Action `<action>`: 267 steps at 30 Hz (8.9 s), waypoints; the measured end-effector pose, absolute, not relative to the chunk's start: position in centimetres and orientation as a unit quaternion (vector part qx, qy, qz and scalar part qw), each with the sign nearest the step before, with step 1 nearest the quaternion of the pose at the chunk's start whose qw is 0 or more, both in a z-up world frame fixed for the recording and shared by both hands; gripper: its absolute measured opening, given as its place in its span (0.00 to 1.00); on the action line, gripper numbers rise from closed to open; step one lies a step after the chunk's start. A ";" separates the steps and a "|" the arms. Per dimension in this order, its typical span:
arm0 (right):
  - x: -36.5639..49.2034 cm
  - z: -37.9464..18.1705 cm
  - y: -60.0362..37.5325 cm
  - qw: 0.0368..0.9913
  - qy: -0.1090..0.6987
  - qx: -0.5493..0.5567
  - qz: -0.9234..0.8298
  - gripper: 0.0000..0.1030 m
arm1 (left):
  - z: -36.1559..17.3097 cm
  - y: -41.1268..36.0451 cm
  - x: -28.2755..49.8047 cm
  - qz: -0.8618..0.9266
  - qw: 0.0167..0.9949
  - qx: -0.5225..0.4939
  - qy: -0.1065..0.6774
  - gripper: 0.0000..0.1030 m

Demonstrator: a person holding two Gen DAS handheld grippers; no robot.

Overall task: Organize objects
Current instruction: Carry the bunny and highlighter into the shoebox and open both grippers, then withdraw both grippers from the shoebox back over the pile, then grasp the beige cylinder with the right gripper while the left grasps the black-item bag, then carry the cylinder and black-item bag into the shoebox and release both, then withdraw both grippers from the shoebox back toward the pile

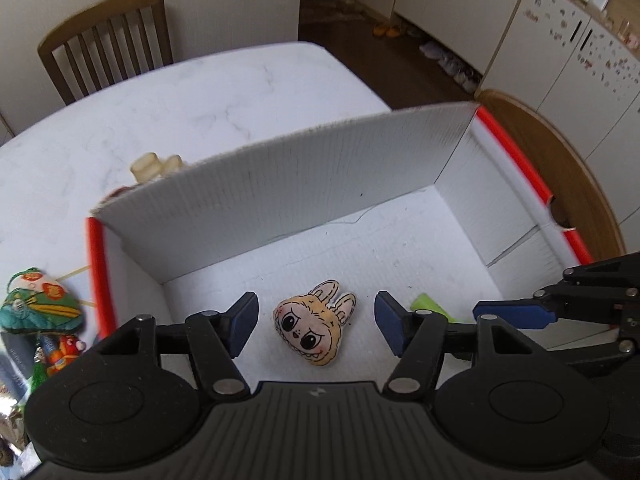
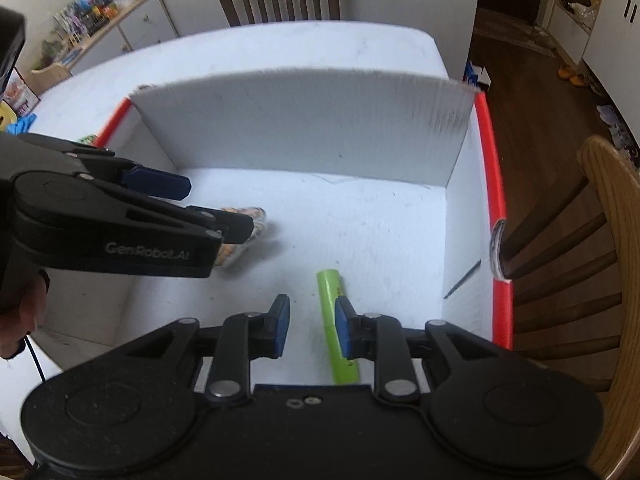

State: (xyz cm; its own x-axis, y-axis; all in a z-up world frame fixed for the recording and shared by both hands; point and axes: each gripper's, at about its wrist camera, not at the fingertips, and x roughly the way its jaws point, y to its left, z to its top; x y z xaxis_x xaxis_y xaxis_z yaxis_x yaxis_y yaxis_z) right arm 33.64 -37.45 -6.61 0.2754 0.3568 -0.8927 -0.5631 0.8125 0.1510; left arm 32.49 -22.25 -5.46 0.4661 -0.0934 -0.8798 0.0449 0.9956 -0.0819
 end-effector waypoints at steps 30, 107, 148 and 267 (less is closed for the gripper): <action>24.7 0.4 -33.6 0.859 0.426 -0.055 0.280 0.51 | 2.6 -12.8 18.4 -0.028 0.931 -0.014 0.364 0.74; 20.6 -10.9 -11.8 0.848 0.468 -0.145 0.202 0.48 | -12.6 6.5 6.9 0.047 0.911 -0.060 0.406 0.86; 16.4 -4.4 -17.3 0.841 0.457 -0.054 0.287 0.14 | -7.3 3.6 5.9 0.033 0.905 -0.065 0.419 0.31; 35.8 -3.0 -36.2 0.806 0.517 -0.067 0.280 0.56 | -2.4 -22.8 27.4 -0.063 0.869 -0.003 0.490 0.68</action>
